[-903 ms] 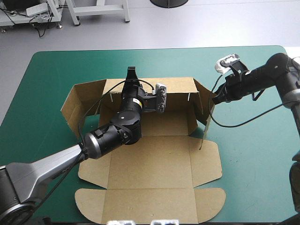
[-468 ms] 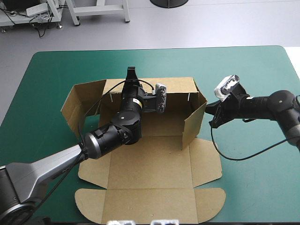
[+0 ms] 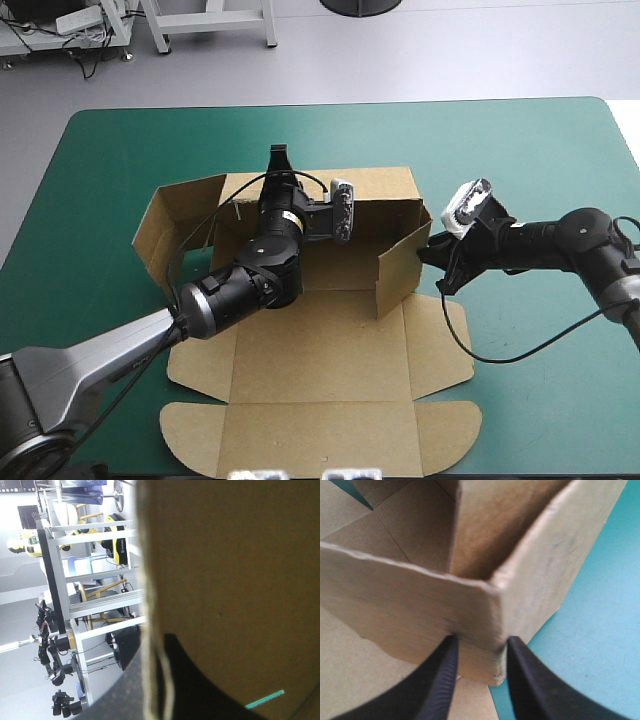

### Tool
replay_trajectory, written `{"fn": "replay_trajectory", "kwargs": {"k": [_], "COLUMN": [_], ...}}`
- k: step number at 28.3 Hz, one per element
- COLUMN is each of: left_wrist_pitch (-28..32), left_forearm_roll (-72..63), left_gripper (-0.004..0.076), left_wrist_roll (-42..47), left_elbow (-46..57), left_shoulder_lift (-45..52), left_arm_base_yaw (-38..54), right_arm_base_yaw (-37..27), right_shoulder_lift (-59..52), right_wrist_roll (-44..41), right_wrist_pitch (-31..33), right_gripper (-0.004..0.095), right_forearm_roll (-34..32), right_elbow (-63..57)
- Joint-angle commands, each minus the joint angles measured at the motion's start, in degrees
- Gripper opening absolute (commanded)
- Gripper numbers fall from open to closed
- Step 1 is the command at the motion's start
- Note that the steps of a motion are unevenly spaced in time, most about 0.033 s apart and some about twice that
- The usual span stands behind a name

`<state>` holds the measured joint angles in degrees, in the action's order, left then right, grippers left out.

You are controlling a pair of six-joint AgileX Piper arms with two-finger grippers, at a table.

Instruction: Fold the box

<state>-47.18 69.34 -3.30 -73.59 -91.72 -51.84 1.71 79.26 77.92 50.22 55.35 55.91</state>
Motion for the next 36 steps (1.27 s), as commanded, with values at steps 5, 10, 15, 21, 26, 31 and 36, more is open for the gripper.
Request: {"fn": "replay_trajectory", "kwargs": {"k": [5, 10, 15, 21, 26, 31, 36], "left_wrist_pitch": [-0.48, 0.03, 0.11, 0.24, -1.13, -2.31, -0.5], "left_forearm_roll": [2.89, 2.77, -0.16, -3.9, -4.97, -4.52, -4.16], "left_gripper": [-0.001, -0.001, -0.001, -0.001, -0.001, -0.001, -0.001], "left_wrist_roll": [0.76, 0.76, 0.51, -2.34, -2.34, -2.34, -0.55], "left_elbow": [-1.7, -1.7, -1.7, -1.7, -1.7, -1.7, -1.98], "left_shoulder_lift": [2.69, 2.69, 2.69, 2.69, 2.69, 2.69, 2.69], "left_arm_base_yaw": [-0.25, -0.25, -0.25, -0.25, -0.79, -1.37, -1.37], "right_arm_base_yaw": [1.07, 5.45, 9.01, 9.47, 9.47, 9.47, 9.47], "right_shoulder_lift": [-1.96, -1.87, -1.87, -1.87, -1.87, -1.99, -3.51], "right_wrist_roll": [-3.87, -3.69, -6.02, -14.46, -17.09, -16.58, -16.32], "right_wrist_pitch": [1.7, -3.05, -8.33, -12.82, -14.08, -11.33, -9.45], "right_gripper": [0.075, 0.0739, 0.0739, 0.0739, 0.0739, 0.0739, 0.0739], "right_forearm_roll": [1.49, 1.14, 1.29, -1.41, -1.93, -2.55, -0.5], "right_elbow": [1.39, 1.39, 1.39, 1.39, 1.39, 1.49, 1.73]}}
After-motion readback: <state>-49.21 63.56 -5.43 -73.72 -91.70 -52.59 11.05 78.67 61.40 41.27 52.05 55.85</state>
